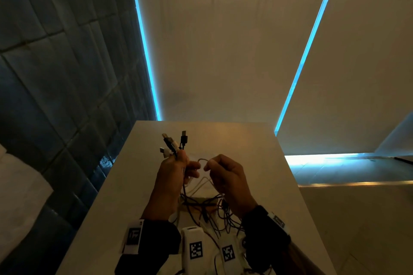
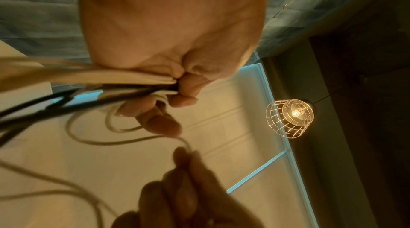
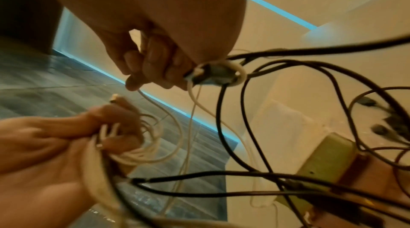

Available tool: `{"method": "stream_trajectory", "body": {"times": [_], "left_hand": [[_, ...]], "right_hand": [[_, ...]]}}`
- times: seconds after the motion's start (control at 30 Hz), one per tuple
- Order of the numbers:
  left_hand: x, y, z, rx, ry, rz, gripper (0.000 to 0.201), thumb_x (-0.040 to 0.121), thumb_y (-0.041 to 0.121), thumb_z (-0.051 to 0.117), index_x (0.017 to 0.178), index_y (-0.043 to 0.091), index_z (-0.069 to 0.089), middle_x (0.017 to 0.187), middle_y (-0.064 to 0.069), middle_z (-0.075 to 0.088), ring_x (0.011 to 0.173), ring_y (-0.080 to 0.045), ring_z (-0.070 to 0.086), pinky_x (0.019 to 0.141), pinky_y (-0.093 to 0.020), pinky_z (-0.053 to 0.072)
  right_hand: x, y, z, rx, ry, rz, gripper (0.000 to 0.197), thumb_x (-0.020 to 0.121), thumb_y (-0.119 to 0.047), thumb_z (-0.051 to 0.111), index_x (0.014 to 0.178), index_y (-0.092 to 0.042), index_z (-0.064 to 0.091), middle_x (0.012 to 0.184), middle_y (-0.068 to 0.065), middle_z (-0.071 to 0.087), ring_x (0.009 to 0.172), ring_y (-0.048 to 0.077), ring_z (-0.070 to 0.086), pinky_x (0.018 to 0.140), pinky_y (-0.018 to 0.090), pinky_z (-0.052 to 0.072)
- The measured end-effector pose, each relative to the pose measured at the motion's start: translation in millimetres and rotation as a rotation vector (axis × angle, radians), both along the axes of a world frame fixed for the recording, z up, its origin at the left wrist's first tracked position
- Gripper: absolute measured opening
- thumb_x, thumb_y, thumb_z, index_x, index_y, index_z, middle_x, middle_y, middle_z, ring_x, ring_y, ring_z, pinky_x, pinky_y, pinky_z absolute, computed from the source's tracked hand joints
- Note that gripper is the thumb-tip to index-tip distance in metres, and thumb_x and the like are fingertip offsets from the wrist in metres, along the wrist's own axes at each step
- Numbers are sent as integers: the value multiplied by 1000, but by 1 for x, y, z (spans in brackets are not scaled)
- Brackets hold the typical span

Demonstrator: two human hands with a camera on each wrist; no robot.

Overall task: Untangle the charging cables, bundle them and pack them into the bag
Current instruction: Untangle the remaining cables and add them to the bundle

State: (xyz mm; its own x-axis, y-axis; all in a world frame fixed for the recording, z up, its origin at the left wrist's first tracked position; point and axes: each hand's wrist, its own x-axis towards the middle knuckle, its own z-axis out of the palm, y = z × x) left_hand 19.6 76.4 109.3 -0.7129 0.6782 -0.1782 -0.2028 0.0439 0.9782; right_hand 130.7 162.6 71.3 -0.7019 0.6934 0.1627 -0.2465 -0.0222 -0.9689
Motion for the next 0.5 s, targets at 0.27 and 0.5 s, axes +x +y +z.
{"method": "stream_trajectory", "body": {"times": [0.27, 0.5], "left_hand": [[6, 4, 5, 306, -408, -65, 34, 101, 25, 38, 72, 9, 47, 65, -7, 59, 64, -19, 61, 71, -36, 47], [2, -1, 16, 508, -450, -38, 36, 101, 24, 32, 69, 12, 42, 58, 2, 40, 51, -11, 38, 55, -24, 35]], "right_hand": [[4, -6, -3, -32, -26, 190, 23, 87, -19, 56, 67, -10, 60, 50, -3, 38, 44, 8, 27, 45, 21, 21], [11, -1, -41, -39, -158, 180, 26, 88, -22, 56, 62, -16, 57, 60, 5, 38, 48, 10, 31, 48, 21, 27]]}}
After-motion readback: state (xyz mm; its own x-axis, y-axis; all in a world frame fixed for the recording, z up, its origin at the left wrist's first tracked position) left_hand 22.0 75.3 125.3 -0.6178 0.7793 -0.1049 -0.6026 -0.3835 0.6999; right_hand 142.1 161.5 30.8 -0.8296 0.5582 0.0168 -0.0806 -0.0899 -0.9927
